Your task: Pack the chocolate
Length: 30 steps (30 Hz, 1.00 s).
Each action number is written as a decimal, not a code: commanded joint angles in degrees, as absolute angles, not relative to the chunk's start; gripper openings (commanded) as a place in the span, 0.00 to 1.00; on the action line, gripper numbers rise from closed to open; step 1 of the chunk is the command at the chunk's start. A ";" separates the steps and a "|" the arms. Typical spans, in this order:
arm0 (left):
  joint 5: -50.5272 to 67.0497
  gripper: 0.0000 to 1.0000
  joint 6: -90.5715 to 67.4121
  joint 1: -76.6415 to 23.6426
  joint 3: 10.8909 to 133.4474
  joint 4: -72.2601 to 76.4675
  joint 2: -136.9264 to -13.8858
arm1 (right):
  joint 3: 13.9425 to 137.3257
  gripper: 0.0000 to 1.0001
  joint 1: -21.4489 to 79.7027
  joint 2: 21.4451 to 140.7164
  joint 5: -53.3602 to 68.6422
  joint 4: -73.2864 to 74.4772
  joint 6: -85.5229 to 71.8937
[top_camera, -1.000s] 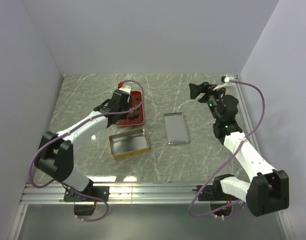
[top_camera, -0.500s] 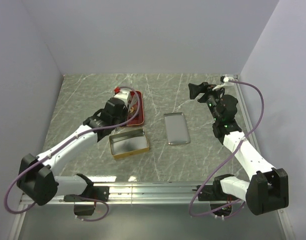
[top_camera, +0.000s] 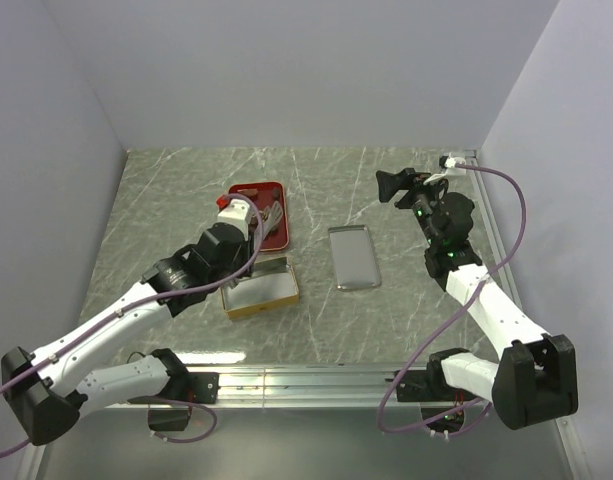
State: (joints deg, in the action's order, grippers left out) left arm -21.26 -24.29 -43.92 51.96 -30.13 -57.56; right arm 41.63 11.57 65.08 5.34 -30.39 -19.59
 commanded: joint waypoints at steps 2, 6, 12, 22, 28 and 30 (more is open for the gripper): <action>-24.34 0.31 -30.76 -46.58 52.91 -36.46 -54.76 | 41.66 0.86 11.16 65.04 5.19 -33.22 -18.63; -24.09 0.31 -33.57 -47.99 54.40 -42.09 -53.70 | 41.40 0.86 11.16 65.21 4.75 -32.96 -18.54; -21.10 0.31 -34.28 -49.04 55.37 -44.12 -52.12 | 41.75 0.86 11.07 65.74 4.57 -32.61 -18.28; -15.83 0.30 -32.96 -49.48 57.57 -47.28 -51.33 | 42.36 0.86 11.07 66.88 4.48 -31.99 -17.93; -12.22 0.30 -32.87 -49.48 58.80 -49.57 -51.24 | 42.54 0.86 11.07 67.15 4.31 -31.82 -17.84; -11.95 0.30 -33.31 -49.48 59.15 -50.97 -50.98 | 42.54 0.86 11.07 67.24 4.31 -31.82 -17.84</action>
State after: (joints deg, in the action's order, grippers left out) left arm -14.17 -32.69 -49.21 55.86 -49.56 -52.31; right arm 41.60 11.57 66.94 5.19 -30.35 -18.57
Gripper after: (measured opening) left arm 0.348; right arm 0.859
